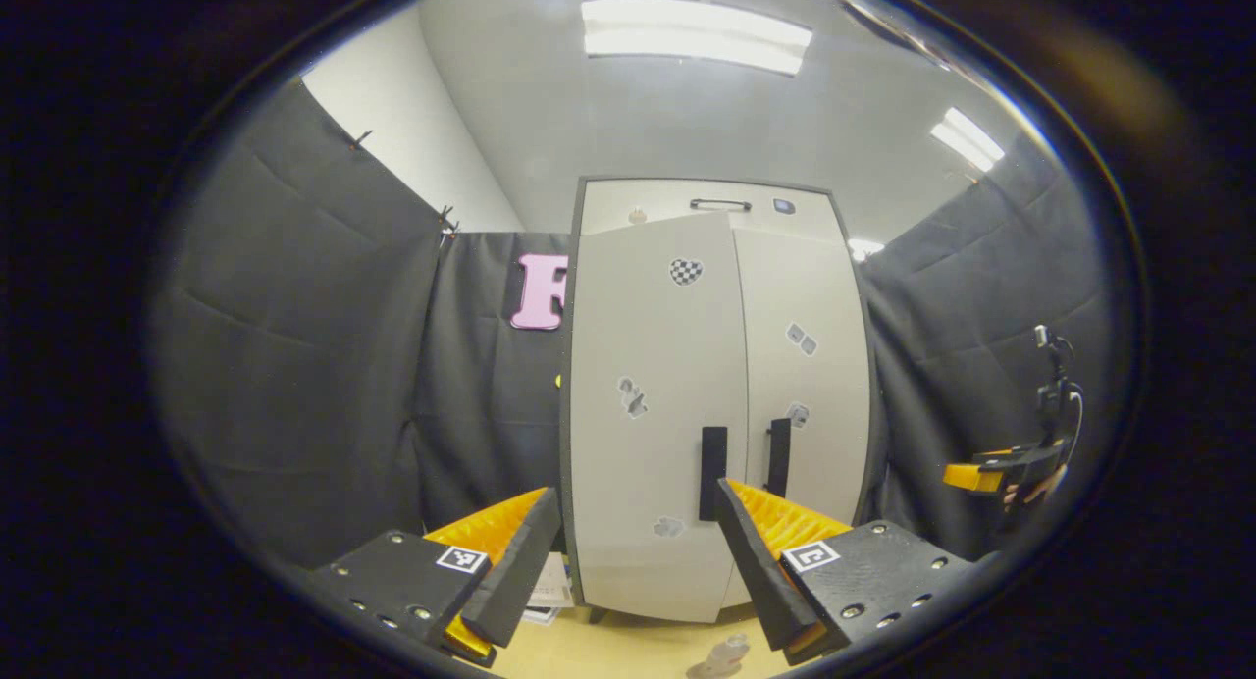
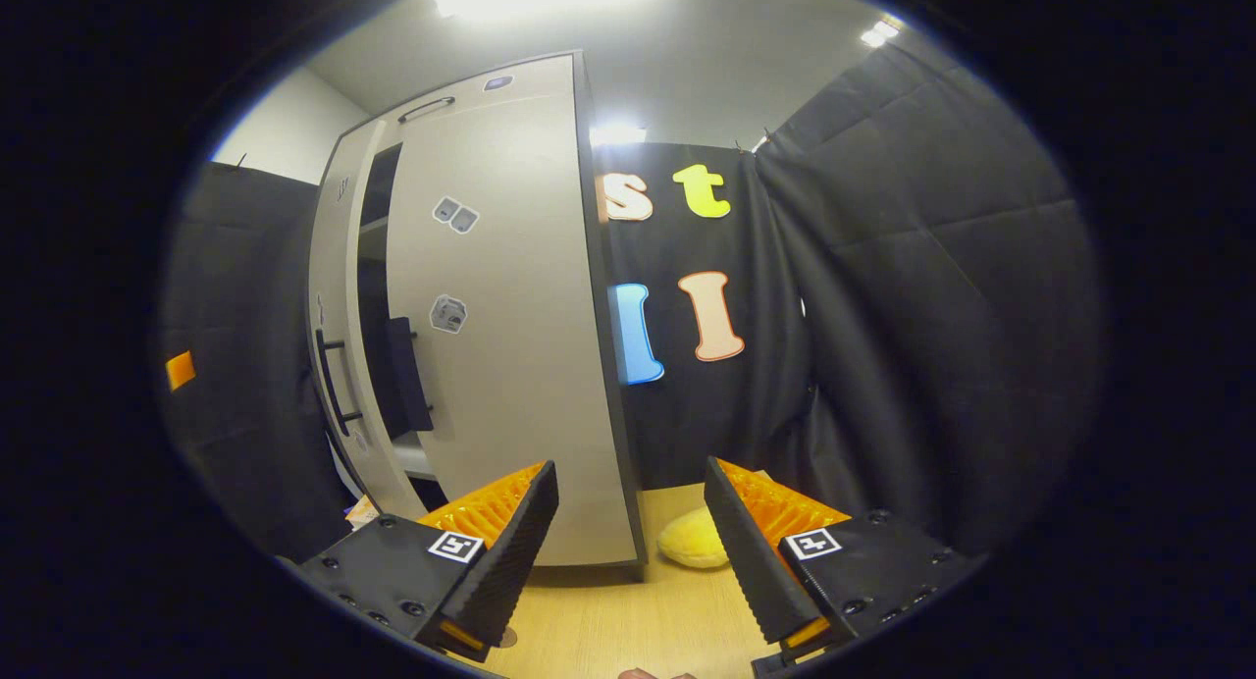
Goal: Grasp the bottle in the cabinet with the left hand and place it on the coaster, then close the right door with the right hand and the left door with the left hand.
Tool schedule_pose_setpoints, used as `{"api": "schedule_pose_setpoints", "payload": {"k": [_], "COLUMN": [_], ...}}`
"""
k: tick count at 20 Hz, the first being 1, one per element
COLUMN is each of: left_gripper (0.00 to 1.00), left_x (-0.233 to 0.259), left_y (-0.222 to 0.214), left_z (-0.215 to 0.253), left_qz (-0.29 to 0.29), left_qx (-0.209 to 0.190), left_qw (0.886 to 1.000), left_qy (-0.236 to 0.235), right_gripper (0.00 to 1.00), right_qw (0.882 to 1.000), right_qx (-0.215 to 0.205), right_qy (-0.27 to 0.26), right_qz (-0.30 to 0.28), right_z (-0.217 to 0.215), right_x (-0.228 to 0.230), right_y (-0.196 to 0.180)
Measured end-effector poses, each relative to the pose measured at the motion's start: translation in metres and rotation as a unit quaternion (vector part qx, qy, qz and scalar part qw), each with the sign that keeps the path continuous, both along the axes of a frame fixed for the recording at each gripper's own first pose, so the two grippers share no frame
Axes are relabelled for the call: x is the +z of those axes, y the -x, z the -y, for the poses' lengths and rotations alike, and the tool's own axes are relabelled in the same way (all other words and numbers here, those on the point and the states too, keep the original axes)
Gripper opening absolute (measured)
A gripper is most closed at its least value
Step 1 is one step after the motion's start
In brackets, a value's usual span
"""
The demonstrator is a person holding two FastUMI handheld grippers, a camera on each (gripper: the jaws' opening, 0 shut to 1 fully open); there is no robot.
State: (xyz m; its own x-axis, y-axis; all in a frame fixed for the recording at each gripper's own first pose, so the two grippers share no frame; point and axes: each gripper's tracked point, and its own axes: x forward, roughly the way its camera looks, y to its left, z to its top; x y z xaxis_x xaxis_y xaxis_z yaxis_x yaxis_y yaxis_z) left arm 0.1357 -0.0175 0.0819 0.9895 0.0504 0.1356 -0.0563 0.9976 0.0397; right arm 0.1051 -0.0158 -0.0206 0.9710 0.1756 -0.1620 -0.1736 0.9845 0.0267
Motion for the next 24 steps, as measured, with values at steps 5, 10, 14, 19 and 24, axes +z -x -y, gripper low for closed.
{"api": "schedule_pose_setpoints", "payload": {"k": [5, 10, 14, 19, 24], "left_gripper": [0.99, 0.98, 0.98, 0.93, 0.93], "left_x": [-0.004, -0.006, -0.006, -0.007, -0.008], "left_y": [0.008, 0.012, 0.012, 0.014, 0.011], "left_z": [-0.003, -0.016, -0.024, -0.024, -0.026], "left_qz": [0.005, 0.017, 0.021, 0.023, 0.019], "left_qx": [-0.017, 0.001, 0.018, 0.016, 0.024], "left_qw": [1.000, 1.000, 1.000, 1.000, 0.999], "left_qy": [0.012, 0.010, 0.003, -0.004, 0.016], "right_gripper": [0.96, 0.96, 0.96, 0.96, 0.92], "right_qw": [1.000, 0.999, 0.999, 0.999, 0.999], "right_qx": [-0.019, -0.022, -0.025, -0.028, -0.018], "right_qy": [0.002, 0.014, 0.014, 0.019, 0.011], "right_qz": [0.019, 0.034, 0.021, 0.033, 0.033], "right_z": [-0.004, -0.008, -0.009, -0.012, -0.020], "right_x": [0.008, 0.003, -0.010, -0.001, 0.001], "right_y": [0.022, 0.045, 0.059, 0.062, 0.064]}}
